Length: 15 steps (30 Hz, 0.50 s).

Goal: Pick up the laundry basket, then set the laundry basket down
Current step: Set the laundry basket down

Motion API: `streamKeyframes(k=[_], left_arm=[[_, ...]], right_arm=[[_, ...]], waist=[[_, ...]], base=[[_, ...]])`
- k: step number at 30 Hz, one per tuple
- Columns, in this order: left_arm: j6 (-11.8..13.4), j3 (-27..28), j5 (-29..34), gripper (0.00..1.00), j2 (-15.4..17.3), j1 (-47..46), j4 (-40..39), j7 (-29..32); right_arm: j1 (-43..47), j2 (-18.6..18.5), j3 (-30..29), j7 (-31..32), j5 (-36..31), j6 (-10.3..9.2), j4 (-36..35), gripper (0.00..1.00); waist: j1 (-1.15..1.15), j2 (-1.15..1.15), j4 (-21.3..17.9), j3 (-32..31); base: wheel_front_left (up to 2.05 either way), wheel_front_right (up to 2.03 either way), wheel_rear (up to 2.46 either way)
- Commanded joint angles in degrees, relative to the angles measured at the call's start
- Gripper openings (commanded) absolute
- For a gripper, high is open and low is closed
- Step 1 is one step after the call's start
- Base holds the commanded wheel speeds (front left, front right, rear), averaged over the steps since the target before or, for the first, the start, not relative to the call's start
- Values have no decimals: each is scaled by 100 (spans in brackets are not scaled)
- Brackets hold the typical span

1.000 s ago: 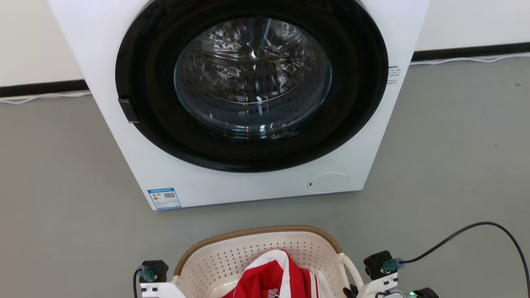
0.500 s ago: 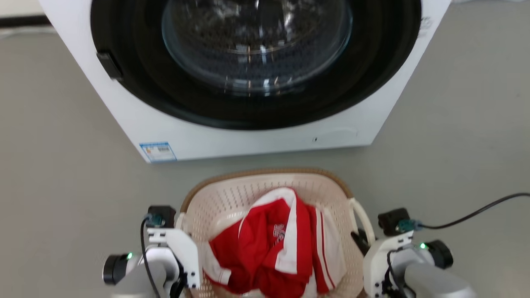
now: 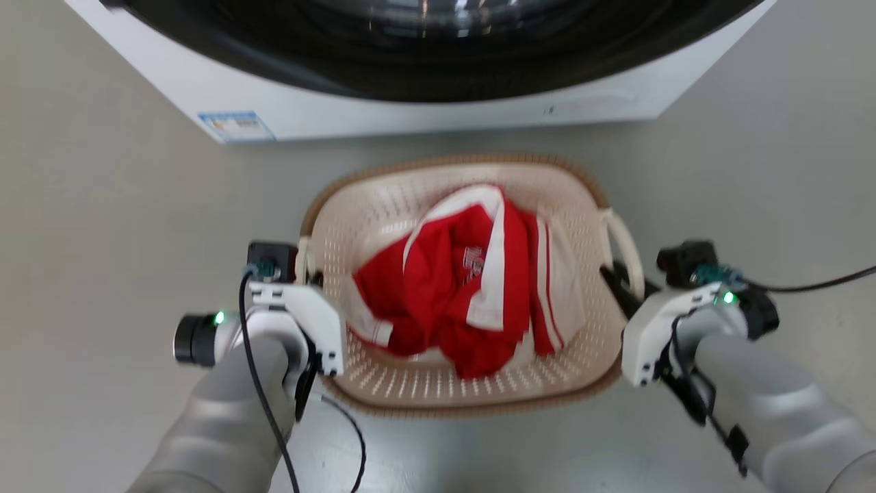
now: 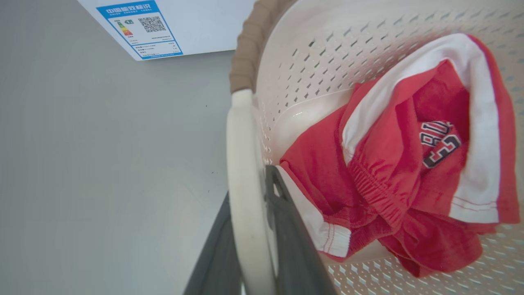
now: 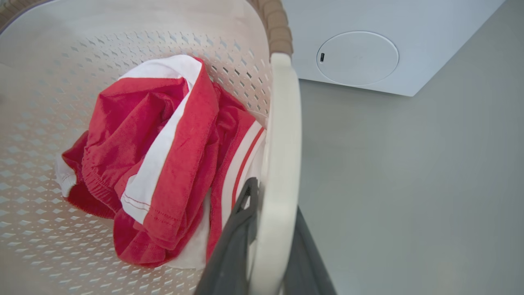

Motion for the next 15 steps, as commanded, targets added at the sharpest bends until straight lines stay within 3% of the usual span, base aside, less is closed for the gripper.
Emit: streamKeyframes(k=[1, 10, 15], left_arm=[[62, 56, 146, 0, 82, -284, -115, -114], [316, 110, 343, 0, 58, -829, -332, -289], [612, 318, 659, 0, 137, -1039, -869, -295]], right_arm=[[36, -12, -20, -116, -243, 144, -206, 0], [-66, -272, -1095, -117, -1243, 144, -645, 0], [-17, -314, -1890, -118, -1933, 144, -1006, 0]], waist=[[0, 0, 68, 476], [0, 0, 158, 1344], [0, 0, 211, 1752]], base=[[0, 0, 0], [0, 0, 0], [0, 0, 0]])
